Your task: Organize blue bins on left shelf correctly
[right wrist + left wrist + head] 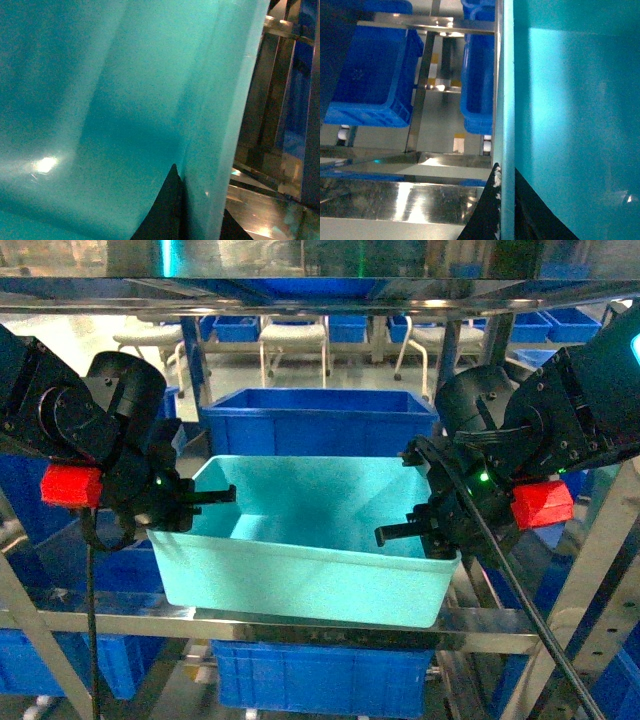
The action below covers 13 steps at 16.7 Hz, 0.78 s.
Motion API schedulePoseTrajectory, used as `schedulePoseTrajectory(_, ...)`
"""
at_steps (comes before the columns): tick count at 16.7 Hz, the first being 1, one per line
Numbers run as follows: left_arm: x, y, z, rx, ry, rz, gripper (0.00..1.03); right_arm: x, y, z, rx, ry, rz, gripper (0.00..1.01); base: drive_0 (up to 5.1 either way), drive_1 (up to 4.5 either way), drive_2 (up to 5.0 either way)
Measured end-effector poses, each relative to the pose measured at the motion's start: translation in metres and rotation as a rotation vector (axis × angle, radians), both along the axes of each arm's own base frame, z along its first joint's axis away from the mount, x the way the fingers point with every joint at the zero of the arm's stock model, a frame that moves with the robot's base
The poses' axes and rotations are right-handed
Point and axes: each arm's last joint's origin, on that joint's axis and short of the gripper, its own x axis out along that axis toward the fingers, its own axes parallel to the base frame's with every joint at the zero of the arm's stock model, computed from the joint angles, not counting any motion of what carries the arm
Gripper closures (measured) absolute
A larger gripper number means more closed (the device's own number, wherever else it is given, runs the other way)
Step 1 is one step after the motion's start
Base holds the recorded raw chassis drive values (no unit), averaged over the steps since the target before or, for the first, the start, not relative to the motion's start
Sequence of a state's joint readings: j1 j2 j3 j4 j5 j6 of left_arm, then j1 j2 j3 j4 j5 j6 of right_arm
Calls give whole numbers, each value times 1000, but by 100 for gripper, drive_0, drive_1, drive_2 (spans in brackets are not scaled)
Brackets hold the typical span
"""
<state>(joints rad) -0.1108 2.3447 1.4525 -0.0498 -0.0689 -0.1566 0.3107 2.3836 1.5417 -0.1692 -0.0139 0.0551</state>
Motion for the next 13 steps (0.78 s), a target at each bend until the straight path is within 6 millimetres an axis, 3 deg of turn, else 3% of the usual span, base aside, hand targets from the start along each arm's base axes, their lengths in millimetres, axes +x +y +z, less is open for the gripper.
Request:
schedulePoseTrajectory(3, 2, -4, -4, -8, 10, -11, 101, 0, -4, -3, -1, 5, -8, 99, 0, 0, 0)
schedulePoseTrajectory(5, 9, -5, 3, -14, -34, -1, 77, -3, -4, -6, -15, 20, 85, 80, 0, 0, 0)
schedulePoseTrajectory(8, 10, -10, 5, -31, -40, -12, 35, -6, 5, -7, -16, 11, 155, 38, 0, 0, 0)
schedulePoseTrajectory(11, 3, -10, 5, -27, -91, -9, 8, -9, 4, -6, -21, -117, 198, 11, 0, 0, 0)
schedulePoseTrajectory(12, -2, -9, 8, -23, -107, -3, 3, -13, 2, -6, -34, -163, 216, 2, 0, 0, 0)
schedulePoseTrajectory(13, -6, -9, 14, -23, -126, 3, 6, -14, -2, -6, -51, -205, 218, 2, 0, 0, 0)
